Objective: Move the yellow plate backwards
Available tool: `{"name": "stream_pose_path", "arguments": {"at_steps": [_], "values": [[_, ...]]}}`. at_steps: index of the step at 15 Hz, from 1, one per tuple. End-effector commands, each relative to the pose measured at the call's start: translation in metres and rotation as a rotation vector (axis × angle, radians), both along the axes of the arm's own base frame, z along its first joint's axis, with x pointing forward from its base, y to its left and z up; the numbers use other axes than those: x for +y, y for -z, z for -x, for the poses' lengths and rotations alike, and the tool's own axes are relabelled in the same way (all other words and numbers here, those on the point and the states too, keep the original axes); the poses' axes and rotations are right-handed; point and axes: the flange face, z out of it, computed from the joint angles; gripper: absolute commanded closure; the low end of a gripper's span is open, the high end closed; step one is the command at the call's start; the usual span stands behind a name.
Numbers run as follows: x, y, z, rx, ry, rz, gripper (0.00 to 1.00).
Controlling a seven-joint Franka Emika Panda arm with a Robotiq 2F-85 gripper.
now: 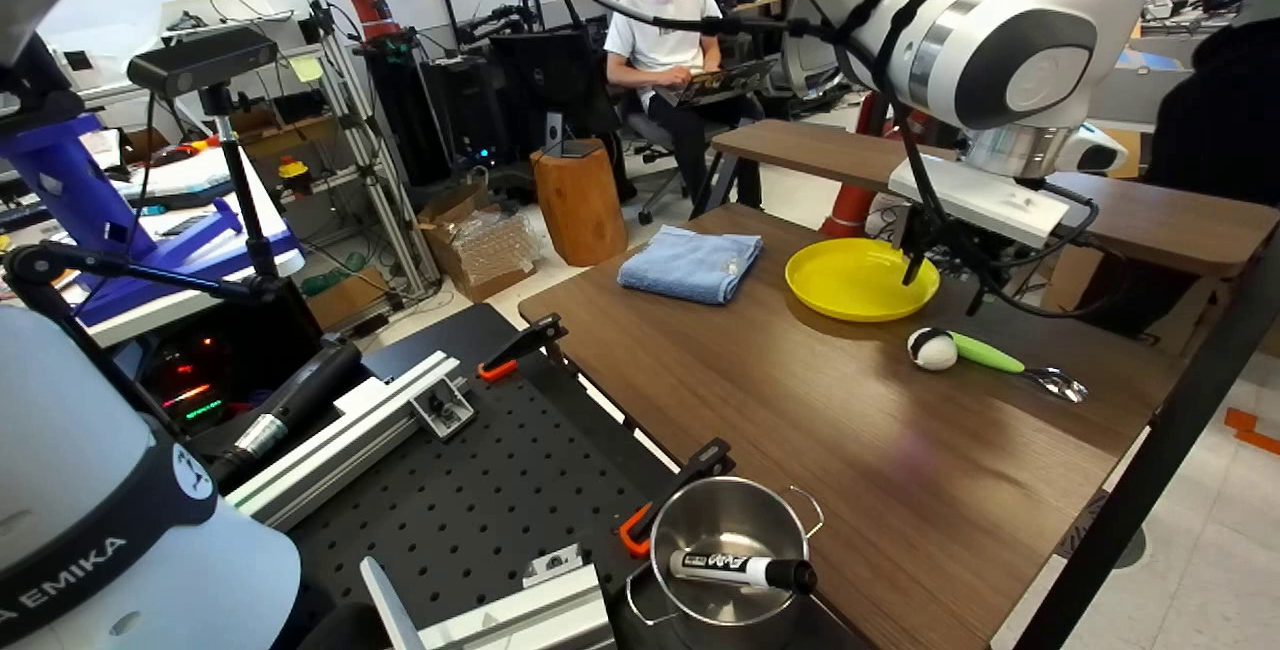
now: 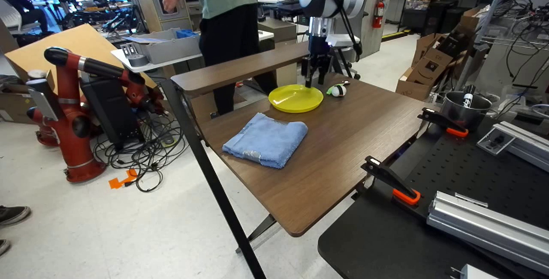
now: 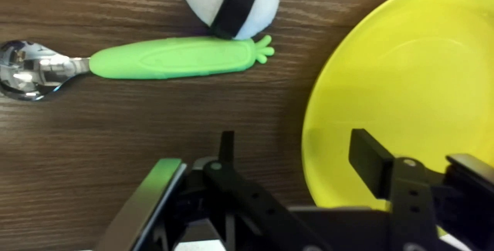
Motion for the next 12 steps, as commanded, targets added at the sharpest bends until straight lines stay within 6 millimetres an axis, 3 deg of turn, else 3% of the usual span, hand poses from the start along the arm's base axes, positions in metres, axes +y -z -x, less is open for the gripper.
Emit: {"name": "stream_pose_path", "arguments": {"at_steps": [1, 6, 12], "values": [[-0.001, -0.011, 0.001, 0.024, -0.016, 0.018, 0.0], [-0.006, -0.032, 0.011, 0.023, -0.031, 0.008, 0.0], [-0.011, -0.069, 0.037, 0.013, -0.081, -0.006, 0.0]]}}
